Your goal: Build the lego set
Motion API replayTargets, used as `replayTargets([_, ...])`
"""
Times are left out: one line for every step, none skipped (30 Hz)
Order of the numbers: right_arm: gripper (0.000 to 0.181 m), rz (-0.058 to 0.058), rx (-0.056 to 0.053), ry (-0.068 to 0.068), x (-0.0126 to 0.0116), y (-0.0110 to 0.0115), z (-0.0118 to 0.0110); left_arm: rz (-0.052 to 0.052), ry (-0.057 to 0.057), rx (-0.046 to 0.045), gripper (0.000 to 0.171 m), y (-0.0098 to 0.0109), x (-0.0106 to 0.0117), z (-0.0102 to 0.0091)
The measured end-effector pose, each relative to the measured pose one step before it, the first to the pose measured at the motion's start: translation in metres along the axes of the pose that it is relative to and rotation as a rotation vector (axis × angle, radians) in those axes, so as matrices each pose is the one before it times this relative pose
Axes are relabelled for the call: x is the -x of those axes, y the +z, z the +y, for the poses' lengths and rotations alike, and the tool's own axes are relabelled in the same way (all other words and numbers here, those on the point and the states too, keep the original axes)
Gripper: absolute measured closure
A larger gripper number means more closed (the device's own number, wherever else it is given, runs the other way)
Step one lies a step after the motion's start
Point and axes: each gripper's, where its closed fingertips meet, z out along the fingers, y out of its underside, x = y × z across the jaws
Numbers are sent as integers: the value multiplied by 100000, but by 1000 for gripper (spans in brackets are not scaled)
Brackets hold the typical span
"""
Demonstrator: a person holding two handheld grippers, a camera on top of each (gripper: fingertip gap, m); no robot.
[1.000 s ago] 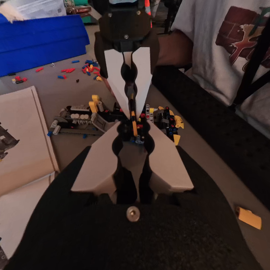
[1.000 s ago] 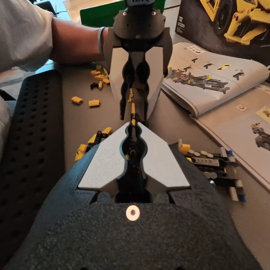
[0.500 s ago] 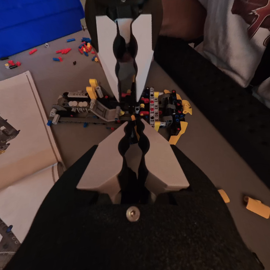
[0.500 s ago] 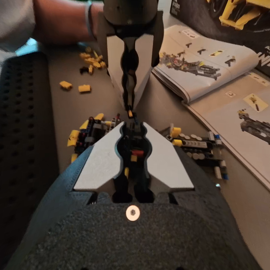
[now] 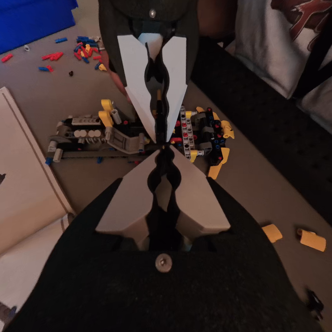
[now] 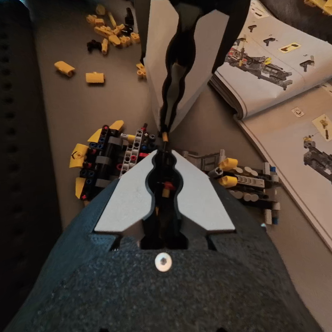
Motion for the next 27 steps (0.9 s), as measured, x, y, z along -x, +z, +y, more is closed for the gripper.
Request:
replayTargets([173,-1070,-619,703,50,19,-27,676,665,-1480,171,2,-84,-190])
replayTargets([173,-925,-665,81,62,-1,-34,666,-197,-1099,171,-1,-54,-192])
replayTargets([173,-721,-462,-655,94,7,-20,4,-127,-972,171,-7,58,-200])
replayTargets([173,-514,-226,-616,75,5,-13,-172,248,-126,171,-17,52,-49])
replayTargets([173,-361,-150,-262,58,21,-32,-774,406,1383,171,-19,122,216])
replayTargets([173,-257,-261,-18,30,31,-34,-1765,663,2640,171,-173,228,438])
replayTargets([173,-155,-264,541,-1,24,-11,-627,-45,1353,171,-346,2,312])
replayTargets([173,-234,-285,980,-21,-7,2,868,-1424,-1063,171,-496,-204,-55])
replayTargets([173,-337,-562,782,-14,-6,-11,-1128,-1033,-1558,171,-594,105,-165])
replayTargets([173,-215,-803,299,-6,-3,-24,-2698,-216,-655,170,-664,300,-79])
replayTargets([173,-130,-829,301,-4,1,-19,-1129,-104,590,169,-685,42,77])
replayTargets([173,-151,-590,539,9,-10,-28,172,-510,3142,165,-674,-176,501])
replayTargets([173,-284,-641,646,40,-50,-41,-567,-811,6263,157,-624,-67,991])
replayTargets([173,-711,-556,690,77,-68,-21,-3980,-441,7522,152,-476,485,1169])
replayTargets([173,-1070,-506,978,107,-40,9,-7411,-6,7069,147,-235,1006,1076])
replayTargets([173,-848,-941,1287,41,-46,-28,-5219,-513,6127,139,38,642,879])
replayTargets([173,-329,-1368,1329,-41,-63,-121,-3837,-419,4431,135,220,401,472])
replayTargets([172,73,-2000,887,-78,-126,-248,-4170,-698,2208,132,303,401,70])
replayTargets([171,472,-2287,379,-129,-167,-337,-874,-870,3097,131,368,-141,248])
replayTargets([171,701,-2403,309,-166,-193,-374,373,-882,3996,126,389,-275,406])
replayTargets([171,931,-3226,446,-209,-246,-504,-2194,-1061,4131,121,410,217,504])
replayTargets([171,318,-3820,730,-131,-299,-609,-502,-833,3060,117,293,33,407])
replayTargets([172,221,-4039,1050,-118,-336,-669,1388,-2126,-1204,116,-33,-129,-197])
replayTargets([172,196,-4127,1066,-106,-333,-681,32,-1738,-438,116,80,148,-60])
replayTargets([173,406,-3933,1041,-164,-313,-617,-1513,-780,478,115,222,374,118])
replayTargets([174,426,-2928,1153,-188,-260,-448,755,-535,-1934,118,108,-12,-240])
replayTargets([174,-36,-1649,1193,-152,-176,-238,2002,168,-1371,128,116,-262,-115])
